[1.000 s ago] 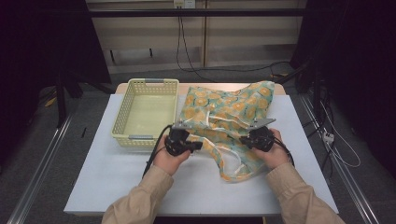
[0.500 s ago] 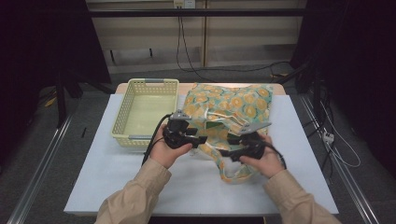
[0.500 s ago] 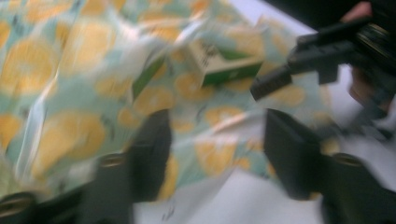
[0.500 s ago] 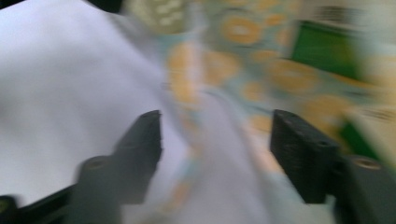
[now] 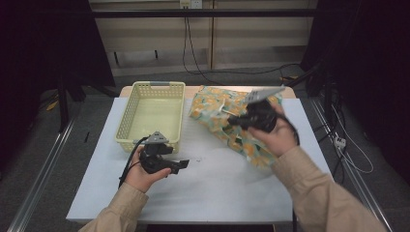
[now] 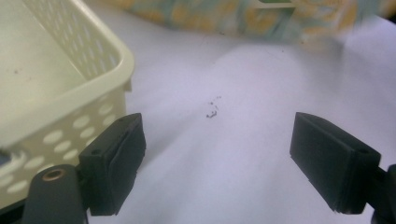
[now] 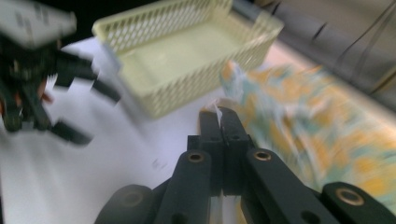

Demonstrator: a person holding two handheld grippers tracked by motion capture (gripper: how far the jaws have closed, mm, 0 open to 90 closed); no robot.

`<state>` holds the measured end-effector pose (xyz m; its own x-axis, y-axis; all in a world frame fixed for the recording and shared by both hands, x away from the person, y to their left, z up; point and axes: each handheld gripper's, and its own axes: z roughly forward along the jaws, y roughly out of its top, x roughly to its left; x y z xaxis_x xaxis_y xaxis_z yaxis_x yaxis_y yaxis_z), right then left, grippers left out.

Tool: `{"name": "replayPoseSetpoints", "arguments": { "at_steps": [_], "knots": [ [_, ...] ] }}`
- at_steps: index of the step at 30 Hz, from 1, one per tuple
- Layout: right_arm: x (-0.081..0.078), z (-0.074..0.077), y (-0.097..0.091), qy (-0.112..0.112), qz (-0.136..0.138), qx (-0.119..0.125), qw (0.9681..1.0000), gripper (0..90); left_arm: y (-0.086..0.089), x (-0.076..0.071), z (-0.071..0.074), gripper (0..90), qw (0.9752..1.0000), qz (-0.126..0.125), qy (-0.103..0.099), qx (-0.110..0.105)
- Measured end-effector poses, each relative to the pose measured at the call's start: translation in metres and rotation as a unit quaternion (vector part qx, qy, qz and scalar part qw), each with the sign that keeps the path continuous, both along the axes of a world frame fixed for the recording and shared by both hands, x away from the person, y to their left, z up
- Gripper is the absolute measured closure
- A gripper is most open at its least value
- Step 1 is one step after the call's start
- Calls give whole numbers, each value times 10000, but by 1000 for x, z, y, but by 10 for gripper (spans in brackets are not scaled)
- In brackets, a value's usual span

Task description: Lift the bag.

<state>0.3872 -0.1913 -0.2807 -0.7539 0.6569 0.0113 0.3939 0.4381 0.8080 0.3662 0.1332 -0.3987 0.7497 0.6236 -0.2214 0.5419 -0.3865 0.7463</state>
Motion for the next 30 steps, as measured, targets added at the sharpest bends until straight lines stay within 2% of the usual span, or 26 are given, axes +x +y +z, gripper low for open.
{"name": "replayPoseSetpoints", "arguments": {
  "at_steps": [1, 2, 4, 5, 6, 7, 8, 9, 10, 12, 13, 15, 17, 18, 20, 21, 23, 24, 26, 30],
  "knots": [
    [1, 26, 1, -217, -19, -55, 9997, 900, 2, -1, 0, 179, 10000, -6, 0, -17],
    [2, 41, 2, -298, -33, 0, 9995, 900, 4, -2, 0, 179, 10000, 15, -9, -34],
    [3, 84, 5, -603, 3, 210, 9980, 900, 6, -3, 1, 178, 10000, 66, -34, -42],
    [3, 97, 5, -754, -25, 207, 9969, 900, 9, -2, 3, 175, 10000, -46, 15, -73],
    [4, 113, 5, -918, -41, 301, 9953, 900, 10, -3, 4, 174, 9999, -33, -15, -103],
    [6, 126, 5, -981, -35, 381, 9944, 900, 12, -3, 5, 169, 9999, -80, -9, -71],
    [8, 133, 6, -958, -14, 302, 9949, 900, 14, -3, 6, 159, 9999, -91, -50, -96],
    [12, 134, 5, -887, -38, 332, 9955, 900, 16, -4, 5, 153, 9998, -98, -88, -135],
    [15, 128, 5, -723, -75, 480, 9962, 900, 19, -4, 5, 143, 9997, -152, -92, -146],
    [22, 102, 2, -382, -90, 561, 9977, 886, 24, -7, 3, 130, 9997, -32, -187, -151],
    [24, 85, -1, -232, -127, 612, 9978, 812, 28, -8, 1, 120, 9996, -124, -151, -190],
    [24, 52, -8, 8, -258, 790, 9965, 571, 33, -11, -4, 110, 9994, -227, -195, -182],
    [17, 26, -18, 190, -314, 930, 9950, 430, 40, -14, -9, 85, 9989, -296, -274, -232],
    [11, 15, -24, 198, -316, 969, 9946, 380, 44, -15, -10, 75, 9987, -338, -253, -292],
    [-3, -3, -38, 152, -346, 894, 9953, 281, 53, -18, -11, 61, 9979, -359, -312, -444],
    [-10, -12, -47, 122, -375, 956, 9946, 250, 58, -19, -12, 60, 9976, -336, -361, -494],
    [-26, -29, -68, 99, -492, 1073, 9930, 222, 68, -21, -12, 59, 9965, -197, -453, -677],
    [-34, -38, -79, 13, -565, 1012, 9933, 217, 72, -22, -12, 59, 9957, -159, -480, -781],
    [-50, -58, -97, -7, -724, 807, 9941, 192, 78, -24, -12, 59, 9932, -144, -617, -978],
    [-80, -100, -121, 12, -906, 913, 9917, 167, 76, -25, -15, 52, 9920, -177, -718, -1023]
  ]
}}
